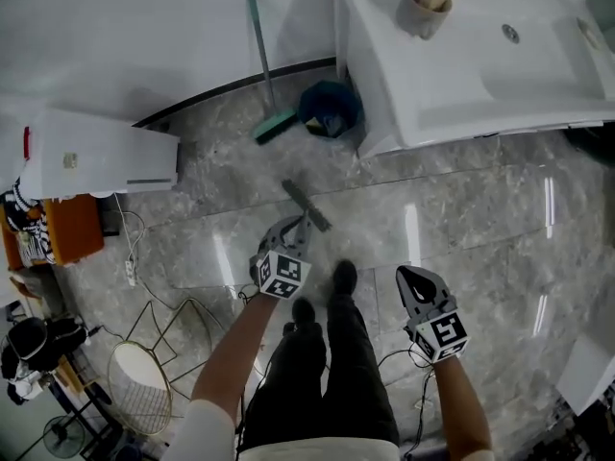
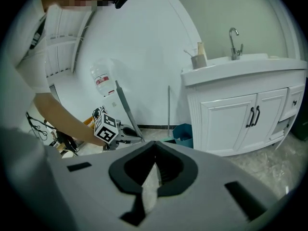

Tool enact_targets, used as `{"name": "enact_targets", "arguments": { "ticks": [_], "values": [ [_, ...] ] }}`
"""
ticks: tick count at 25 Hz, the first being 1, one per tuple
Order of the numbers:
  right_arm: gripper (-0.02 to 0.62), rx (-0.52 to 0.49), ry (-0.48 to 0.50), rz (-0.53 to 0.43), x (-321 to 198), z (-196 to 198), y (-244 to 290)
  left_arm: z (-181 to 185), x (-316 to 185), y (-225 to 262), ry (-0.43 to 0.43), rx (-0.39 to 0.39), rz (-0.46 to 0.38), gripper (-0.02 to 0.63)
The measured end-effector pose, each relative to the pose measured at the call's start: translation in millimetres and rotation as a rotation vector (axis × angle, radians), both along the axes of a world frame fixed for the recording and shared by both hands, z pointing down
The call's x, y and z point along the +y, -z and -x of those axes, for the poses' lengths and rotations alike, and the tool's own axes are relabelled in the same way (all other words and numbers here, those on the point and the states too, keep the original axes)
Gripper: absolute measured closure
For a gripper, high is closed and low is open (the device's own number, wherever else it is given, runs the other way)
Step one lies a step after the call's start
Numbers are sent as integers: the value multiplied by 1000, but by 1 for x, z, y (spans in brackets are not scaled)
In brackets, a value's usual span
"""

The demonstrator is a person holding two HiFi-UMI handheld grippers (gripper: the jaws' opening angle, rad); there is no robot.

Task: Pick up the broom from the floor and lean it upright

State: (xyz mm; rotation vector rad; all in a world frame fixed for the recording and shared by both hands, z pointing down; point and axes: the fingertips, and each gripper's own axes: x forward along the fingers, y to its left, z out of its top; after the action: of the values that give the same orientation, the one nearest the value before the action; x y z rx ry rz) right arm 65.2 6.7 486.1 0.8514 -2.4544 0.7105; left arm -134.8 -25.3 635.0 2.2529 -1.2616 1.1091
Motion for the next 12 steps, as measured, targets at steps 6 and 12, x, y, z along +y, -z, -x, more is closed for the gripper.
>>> {"name": "enact_targets", "arguments": {
  "ticks": [6, 12],
  "values": [
    [595, 4, -68, 35, -9, -14, 11, -14, -29, -6, -35, -10, 57, 537],
    [595, 5, -178, 50, -11, -28, -11, -27, -56, -45, -114, -21, 127, 537]
  ]
}}
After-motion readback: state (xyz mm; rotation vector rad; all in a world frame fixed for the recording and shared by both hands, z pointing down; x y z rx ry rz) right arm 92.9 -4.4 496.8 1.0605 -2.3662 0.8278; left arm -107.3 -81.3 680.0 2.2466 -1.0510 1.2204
